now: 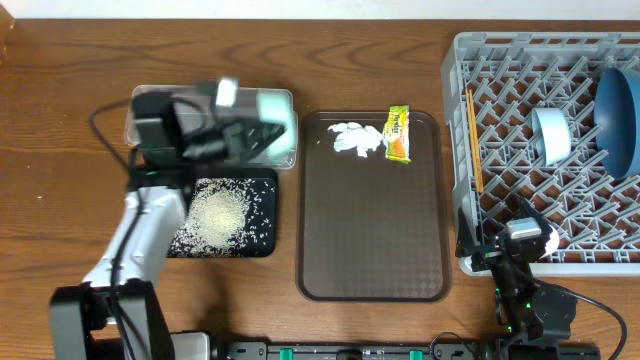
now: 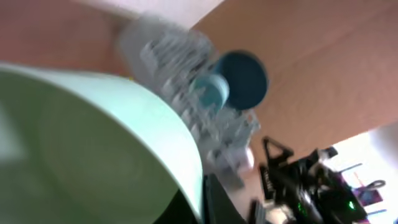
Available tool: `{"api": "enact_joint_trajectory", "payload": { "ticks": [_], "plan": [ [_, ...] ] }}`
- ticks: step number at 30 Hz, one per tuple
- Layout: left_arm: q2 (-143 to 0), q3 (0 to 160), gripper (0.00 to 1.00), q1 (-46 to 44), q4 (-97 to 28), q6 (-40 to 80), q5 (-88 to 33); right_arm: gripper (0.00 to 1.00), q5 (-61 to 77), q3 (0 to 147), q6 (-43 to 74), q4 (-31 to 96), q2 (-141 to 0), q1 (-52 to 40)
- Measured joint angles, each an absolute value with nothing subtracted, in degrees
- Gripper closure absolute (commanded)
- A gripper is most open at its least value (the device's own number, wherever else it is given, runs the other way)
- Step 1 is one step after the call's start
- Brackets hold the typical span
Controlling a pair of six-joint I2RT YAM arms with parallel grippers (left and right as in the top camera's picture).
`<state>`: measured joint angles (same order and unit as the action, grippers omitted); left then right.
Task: Sort waste into correct bins and load items into the dishwasher rack
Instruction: 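Carry the emptied plate with the left gripper over to the dish rack, then lower the plate upright into the dish rack and open the left gripper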
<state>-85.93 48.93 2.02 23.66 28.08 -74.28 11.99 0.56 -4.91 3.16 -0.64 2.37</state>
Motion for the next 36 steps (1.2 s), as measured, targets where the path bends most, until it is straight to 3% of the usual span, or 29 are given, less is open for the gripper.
{"api": "enact_joint_trajectory", "payload": {
  "ticks": [4, 10, 21, 36],
  "plan": [
    [-86.3, 49.8, 0.93, -6.9, 38.5, 41.4, -67.7, 0.01, 12.0, 0.6, -4.9, 3.1, -0.6, 2.4],
    [-94.8, 57.3, 0.93, -19.1, 39.9, 50.9, -60.7, 0.01, 12.0, 0.6, -4.9, 3.1, -0.6, 2.4],
    [-114.9, 78.7, 0.92, -33.2, 40.1, 56.2, -55.4, 0.01, 12.0, 0.6, -4.9, 3.1, -0.6, 2.4],
    [-123.6, 82.8, 0.92, -42.9, 40.9, 58.5, -50.2, 0.01, 12.0, 0.6, -4.9, 3.1, -0.6, 2.4]
  ]
}}
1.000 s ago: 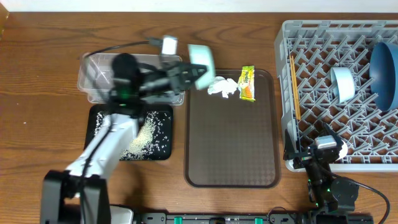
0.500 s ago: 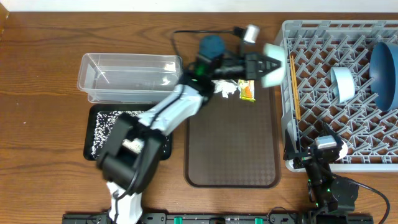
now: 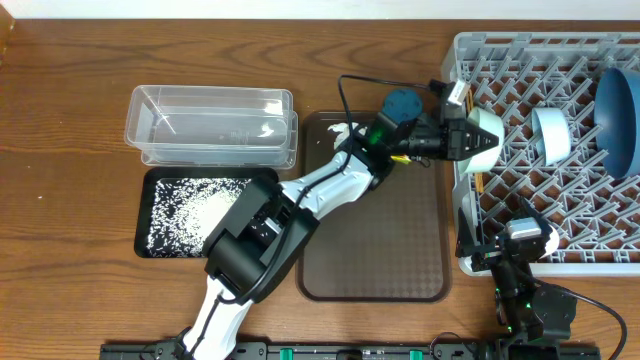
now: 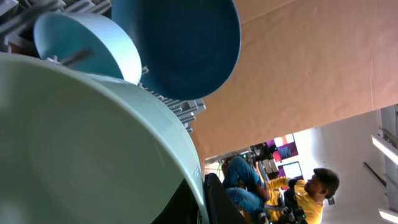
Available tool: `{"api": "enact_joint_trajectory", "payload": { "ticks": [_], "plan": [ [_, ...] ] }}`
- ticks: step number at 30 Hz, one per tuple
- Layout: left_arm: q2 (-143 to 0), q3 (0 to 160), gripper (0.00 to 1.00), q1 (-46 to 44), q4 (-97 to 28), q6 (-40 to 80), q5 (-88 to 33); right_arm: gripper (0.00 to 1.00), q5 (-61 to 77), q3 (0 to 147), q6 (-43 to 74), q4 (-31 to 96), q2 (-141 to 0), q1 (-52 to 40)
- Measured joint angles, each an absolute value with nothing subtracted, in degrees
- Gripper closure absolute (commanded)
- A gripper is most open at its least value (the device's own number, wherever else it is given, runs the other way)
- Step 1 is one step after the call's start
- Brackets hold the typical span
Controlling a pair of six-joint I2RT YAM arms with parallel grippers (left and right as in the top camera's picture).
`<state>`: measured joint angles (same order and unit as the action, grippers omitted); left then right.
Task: Sort waste into correct bins and load items into the dishwasher rack
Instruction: 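Lower the plate upright into the dish rack and open the left gripper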
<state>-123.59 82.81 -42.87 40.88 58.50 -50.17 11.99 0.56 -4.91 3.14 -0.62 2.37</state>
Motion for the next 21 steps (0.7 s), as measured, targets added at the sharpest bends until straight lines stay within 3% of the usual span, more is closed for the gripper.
{"api": "enact_joint_trajectory", "payload": {
  "ticks": [21],
  "plan": [
    [-127.9, 82.8, 0.9, -44.6, 48.7, 67.8, -47.6, 0.01, 12.0, 0.6, -4.9, 3.1, -0.6, 2.4]
  ]
}}
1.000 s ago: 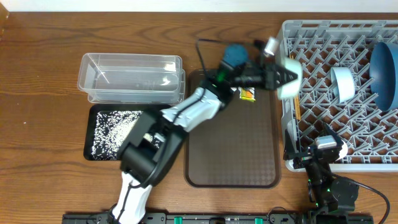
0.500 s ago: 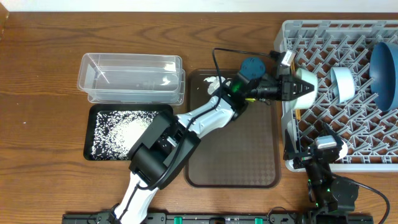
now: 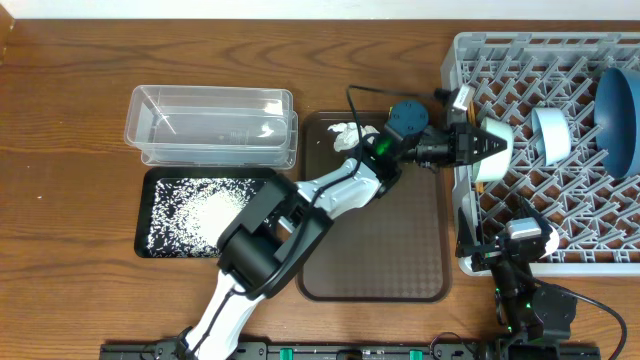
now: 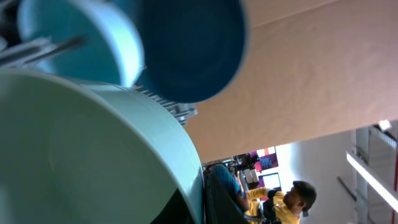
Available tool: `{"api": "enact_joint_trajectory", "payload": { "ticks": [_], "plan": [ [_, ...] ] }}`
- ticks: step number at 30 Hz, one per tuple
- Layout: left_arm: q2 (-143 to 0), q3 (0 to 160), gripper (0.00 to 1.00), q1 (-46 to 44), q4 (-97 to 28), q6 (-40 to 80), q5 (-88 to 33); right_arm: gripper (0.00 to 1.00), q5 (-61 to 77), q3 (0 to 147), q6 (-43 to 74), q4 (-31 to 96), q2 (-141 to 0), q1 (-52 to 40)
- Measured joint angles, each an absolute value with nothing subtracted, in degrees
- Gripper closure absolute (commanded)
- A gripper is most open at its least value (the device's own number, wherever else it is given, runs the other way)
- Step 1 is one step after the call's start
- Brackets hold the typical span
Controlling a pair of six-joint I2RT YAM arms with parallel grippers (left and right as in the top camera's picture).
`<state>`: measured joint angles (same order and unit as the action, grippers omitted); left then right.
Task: Sort waste into correct bins and load items into the dishwasher rack
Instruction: 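Lower the plate upright into the dish rack and open the left gripper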
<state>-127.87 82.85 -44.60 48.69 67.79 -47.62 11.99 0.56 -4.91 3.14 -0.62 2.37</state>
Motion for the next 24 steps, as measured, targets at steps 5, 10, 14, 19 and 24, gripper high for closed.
{"api": "enact_joint_trajectory", "payload": {
  "ticks": [5, 10, 14, 19, 24],
  "plan": [
    [-131.4, 83.0, 0.67, -44.6, 55.3, 70.8, -48.4, 0.01, 12.0, 0.6, -4.9, 3.1, -0.6, 2.4],
    [-132.4, 83.0, 0.53, -43.8, 59.1, 73.3, -49.3, 0.01, 12.0, 0.6, -4.9, 3.1, -0.6, 2.4],
    [-132.3, 83.0, 0.25, -42.3, 59.8, 74.8, -50.2, 0.01, 12.0, 0.6, -4.9, 3.1, -0.6, 2.4],
    [-132.3, 83.0, 0.18, -39.9, 59.8, 75.6, -52.5, 0.01, 12.0, 0.6, -4.9, 3.2, -0.6, 2.4],
    [-132.3, 83.0, 0.14, -37.8, 58.9, 75.9, -55.5, 0.01, 12.0, 0.6, -4.9, 3.1, -0.6, 2.4]
  ]
}}
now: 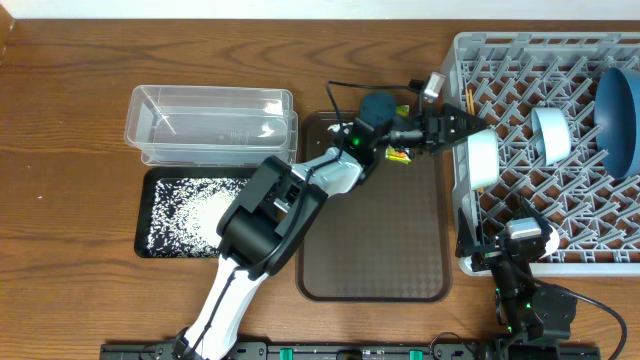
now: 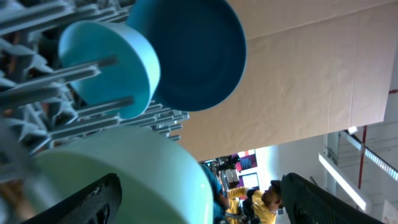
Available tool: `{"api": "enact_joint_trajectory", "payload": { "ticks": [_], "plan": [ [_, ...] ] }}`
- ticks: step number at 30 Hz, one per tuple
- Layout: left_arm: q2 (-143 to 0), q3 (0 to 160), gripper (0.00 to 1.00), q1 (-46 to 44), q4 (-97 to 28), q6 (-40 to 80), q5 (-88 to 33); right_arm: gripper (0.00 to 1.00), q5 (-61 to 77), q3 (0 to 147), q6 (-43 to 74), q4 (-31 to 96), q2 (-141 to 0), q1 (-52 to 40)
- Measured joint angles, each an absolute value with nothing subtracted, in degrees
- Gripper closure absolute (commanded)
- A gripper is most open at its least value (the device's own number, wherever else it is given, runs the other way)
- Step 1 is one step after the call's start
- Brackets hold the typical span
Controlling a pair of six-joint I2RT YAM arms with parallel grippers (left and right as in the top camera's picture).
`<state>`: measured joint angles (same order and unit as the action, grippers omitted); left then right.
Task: Sort waste into correct bins and load items into the dishwasher rack
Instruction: 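Lower the plate upright into the dish rack and open the left gripper, then grasp the crumpled white tissue on the brown tray with the left gripper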
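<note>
A mint-green bowl [image 1: 482, 158] stands on edge among the prongs at the left side of the grey dishwasher rack [image 1: 540, 60]. My left gripper [image 1: 455, 122] is open just left of it, reaching across the brown tray [image 1: 370, 230]. In the left wrist view the bowl [image 2: 124, 180] fills the bottom, and the black fingers [image 2: 93, 199] are spread wide on either side of it. Further in are a light blue bowl [image 2: 109, 68] and a dark blue bowl [image 2: 186, 53]. My right gripper [image 1: 525, 238] rests by the rack's front edge.
Wooden chopsticks [image 1: 473, 130] lie along the rack's left side. Crumpled white paper [image 1: 345, 135] and a yellow wrapper [image 1: 400, 152] sit at the tray's far end, partly under my left arm. A clear bin [image 1: 210, 125] and a black tray of rice [image 1: 205, 210] stand at the left.
My left gripper was shut on the mint-green bowl over the rack's left edge. Now it is open and slightly further left, and the bowl stands in the rack by itself.
My left gripper held the mint-green bowl over the clear bin at the left. Later the bowl was at the rack's left edge, then a little further in. Now it is let go and stands among the prongs. The right arm has stayed put.
</note>
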<state>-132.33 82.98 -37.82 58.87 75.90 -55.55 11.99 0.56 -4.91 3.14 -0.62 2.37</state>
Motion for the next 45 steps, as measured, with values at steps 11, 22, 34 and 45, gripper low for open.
{"api": "enact_joint_trajectory", "payload": {
  "ticks": [11, 22, 34, 45],
  "plan": [
    [-131.1, 83.0, 0.12, -32.7, 42.2, 72.0, -59.2, 0.01, 12.0, 0.6, -4.9, 3.1, -0.6, 2.4],
    [-112.1, 83.4, 0.12, -30.4, -12.6, 38.6, -38.2, 0.01, 12.0, 0.5, -4.9, 3.1, -0.6, 2.4],
    [-114.0, 83.7, 0.12, -31.2, -21.6, 7.5, -1.9, 0.01, 12.0, 0.5, -4.9, 3.1, -0.6, 2.4],
    [-122.4, 83.5, 0.73, -31.3, -17.8, 2.4, -1.3, 0.01, 12.0, 0.5, -4.9, 3.1, -0.6, 2.4]
  ]
}}
